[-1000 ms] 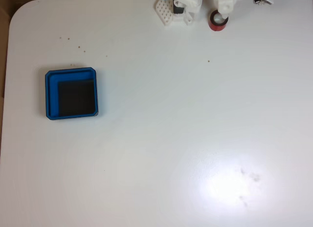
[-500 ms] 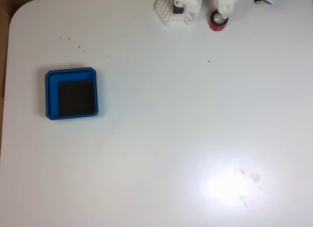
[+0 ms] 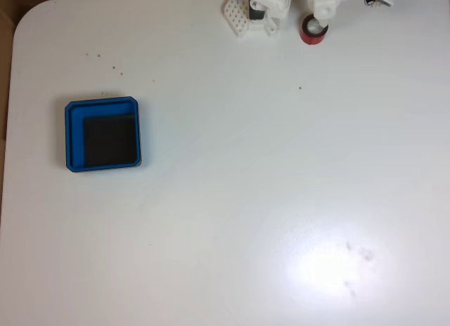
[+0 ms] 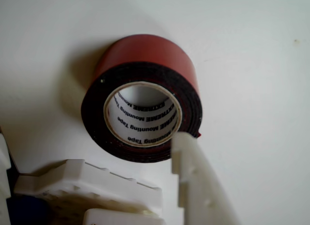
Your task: Pick the red roll and drop it in the blue box
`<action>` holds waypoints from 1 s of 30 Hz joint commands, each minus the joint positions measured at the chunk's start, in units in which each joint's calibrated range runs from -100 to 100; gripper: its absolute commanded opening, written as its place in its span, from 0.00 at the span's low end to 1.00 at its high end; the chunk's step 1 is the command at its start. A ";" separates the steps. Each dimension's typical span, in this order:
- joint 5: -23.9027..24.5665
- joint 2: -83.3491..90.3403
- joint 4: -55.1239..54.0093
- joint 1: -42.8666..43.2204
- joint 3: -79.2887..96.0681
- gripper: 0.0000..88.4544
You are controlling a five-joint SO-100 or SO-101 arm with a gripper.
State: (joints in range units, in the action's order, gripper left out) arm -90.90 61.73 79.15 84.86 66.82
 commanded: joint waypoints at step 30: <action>0.01 -1.36 -4.48 0.09 6.05 0.37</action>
State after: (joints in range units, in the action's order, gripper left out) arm -90.98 60.63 75.53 84.86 72.65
